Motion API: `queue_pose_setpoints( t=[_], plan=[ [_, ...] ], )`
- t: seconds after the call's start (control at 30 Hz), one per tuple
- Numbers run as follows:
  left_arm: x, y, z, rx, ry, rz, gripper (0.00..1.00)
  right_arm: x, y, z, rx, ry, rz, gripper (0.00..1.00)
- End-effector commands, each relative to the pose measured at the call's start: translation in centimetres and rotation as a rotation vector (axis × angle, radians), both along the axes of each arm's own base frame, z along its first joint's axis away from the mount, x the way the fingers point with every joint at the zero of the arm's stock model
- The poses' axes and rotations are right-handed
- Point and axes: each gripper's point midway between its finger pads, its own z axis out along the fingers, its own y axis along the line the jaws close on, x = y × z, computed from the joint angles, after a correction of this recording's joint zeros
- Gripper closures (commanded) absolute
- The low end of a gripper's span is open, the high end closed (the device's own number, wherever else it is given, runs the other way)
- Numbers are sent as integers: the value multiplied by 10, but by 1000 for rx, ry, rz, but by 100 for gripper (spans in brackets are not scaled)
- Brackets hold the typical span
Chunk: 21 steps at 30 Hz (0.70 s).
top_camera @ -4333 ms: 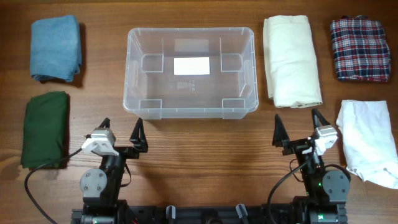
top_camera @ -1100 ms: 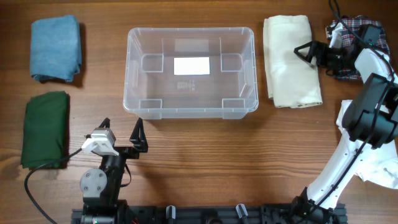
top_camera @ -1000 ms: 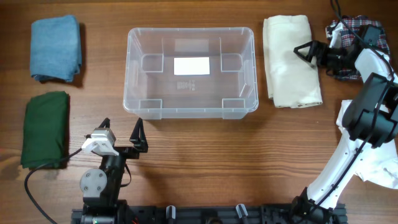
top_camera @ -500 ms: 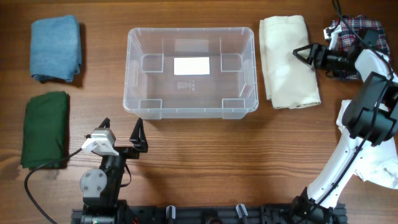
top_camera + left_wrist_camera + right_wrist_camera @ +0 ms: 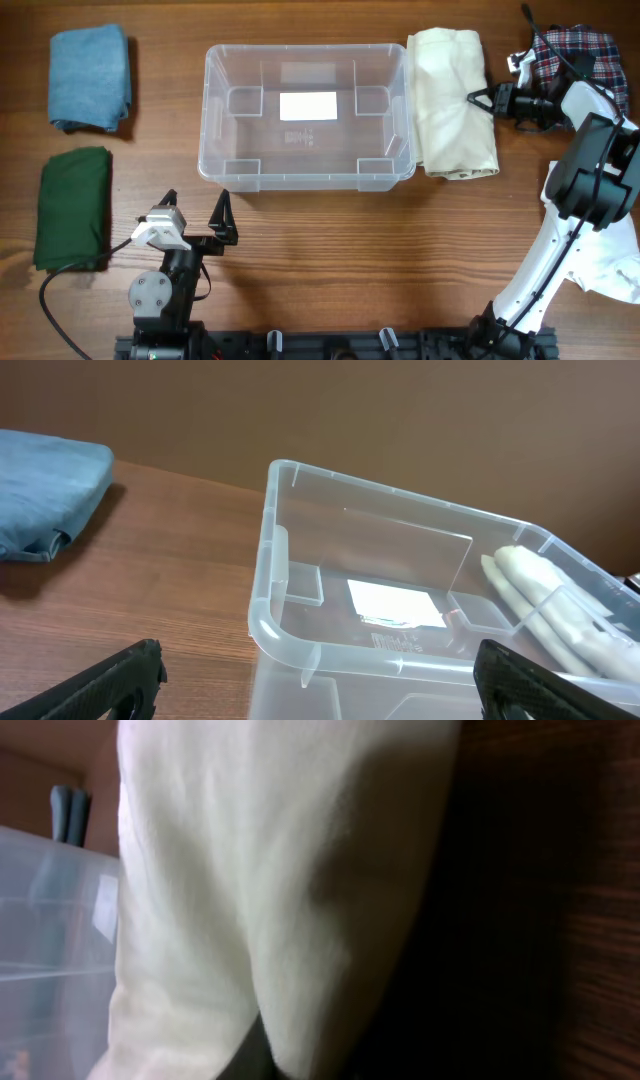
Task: Pack container
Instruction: 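Close the right gripper on the cream cloth and lift it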
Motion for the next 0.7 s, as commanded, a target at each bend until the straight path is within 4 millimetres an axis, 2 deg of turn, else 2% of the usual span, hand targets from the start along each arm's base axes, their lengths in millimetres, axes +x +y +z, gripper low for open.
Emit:
queue_pose_setpoints(
  t=[0.0, 0.07, 0.17, 0.3, 0.43, 0.47, 0.67],
  plan=[
    [0, 1, -2, 5, 0, 3, 0, -25, 6, -63, -71, 220, -37, 96],
    [0, 1, -2, 5, 0, 3, 0, -23, 0, -65, -97, 249, -70, 96],
    [0, 1, -2, 5, 0, 3, 0, -19, -3, -54, -111, 240, -76, 96],
    [0, 1, -2, 5, 0, 3, 0, -4, -10, -11, -145, 167, -80, 96],
    [0, 1, -2, 5, 0, 3, 0, 9, -17, 49, -196, 64, -101, 96],
    [0, 1, -2, 5, 0, 3, 0, 11, -22, 72, -232, 33, -122, 96],
    [0, 1, -2, 5, 0, 3, 0, 7, -32, 147, -350, -83, -175, 96]
  ],
)
